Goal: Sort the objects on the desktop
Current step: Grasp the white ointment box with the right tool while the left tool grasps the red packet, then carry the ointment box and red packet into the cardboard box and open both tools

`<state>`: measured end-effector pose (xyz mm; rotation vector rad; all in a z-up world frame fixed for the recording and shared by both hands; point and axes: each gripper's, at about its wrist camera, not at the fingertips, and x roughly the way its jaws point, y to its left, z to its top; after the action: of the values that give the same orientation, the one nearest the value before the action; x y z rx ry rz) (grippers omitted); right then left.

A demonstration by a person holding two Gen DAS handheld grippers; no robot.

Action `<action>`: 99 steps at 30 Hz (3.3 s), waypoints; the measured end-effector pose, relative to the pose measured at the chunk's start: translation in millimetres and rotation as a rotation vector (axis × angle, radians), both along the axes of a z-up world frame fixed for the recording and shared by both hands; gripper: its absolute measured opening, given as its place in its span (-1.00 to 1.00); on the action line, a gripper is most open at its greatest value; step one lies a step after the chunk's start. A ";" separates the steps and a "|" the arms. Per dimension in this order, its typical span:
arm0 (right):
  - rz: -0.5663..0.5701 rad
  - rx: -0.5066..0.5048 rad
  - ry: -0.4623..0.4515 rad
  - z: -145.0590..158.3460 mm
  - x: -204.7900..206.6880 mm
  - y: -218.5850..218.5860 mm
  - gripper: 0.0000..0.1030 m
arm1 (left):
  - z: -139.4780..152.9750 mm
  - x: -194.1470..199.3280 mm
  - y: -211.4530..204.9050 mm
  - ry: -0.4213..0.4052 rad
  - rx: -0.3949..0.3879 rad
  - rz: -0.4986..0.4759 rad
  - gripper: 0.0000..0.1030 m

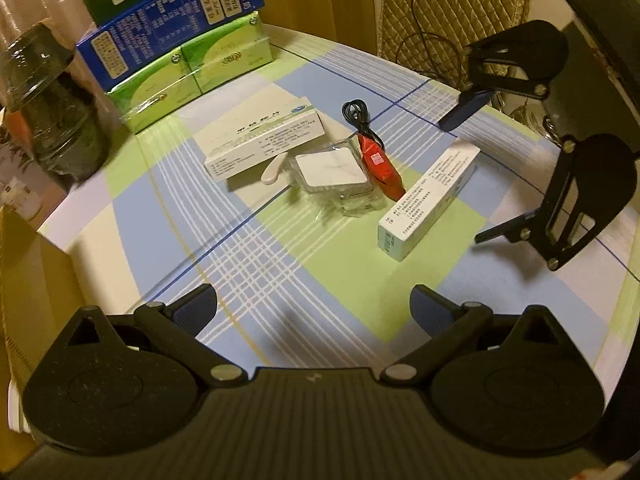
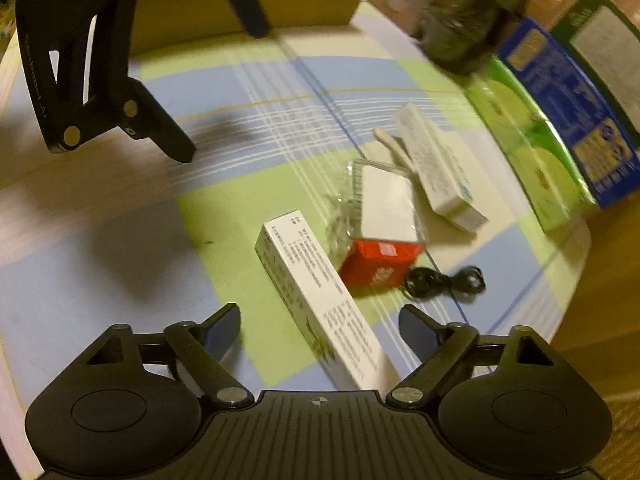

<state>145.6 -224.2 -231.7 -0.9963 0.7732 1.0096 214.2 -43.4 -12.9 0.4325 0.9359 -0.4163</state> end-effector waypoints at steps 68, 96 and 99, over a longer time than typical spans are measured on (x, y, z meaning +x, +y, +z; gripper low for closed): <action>-0.892 0.360 0.239 8.1 1.7 -91.8 -0.56 | -40.9 34.7 -74.0 -0.051 -0.161 0.056 -0.81; -0.928 0.436 0.334 -5.0 -61.8 -35.9 -0.55 | -55.3 -48.0 -10.4 0.029 -0.231 0.198 -0.63; -0.944 0.444 0.328 -2.8 -64.3 -37.0 -0.55 | -54.9 -48.7 -7.8 0.042 -0.248 0.213 -0.70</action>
<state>81.2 -261.2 -234.5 -0.0199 1.0764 0.4621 165.5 -51.2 -67.7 0.0970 0.9467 -0.3423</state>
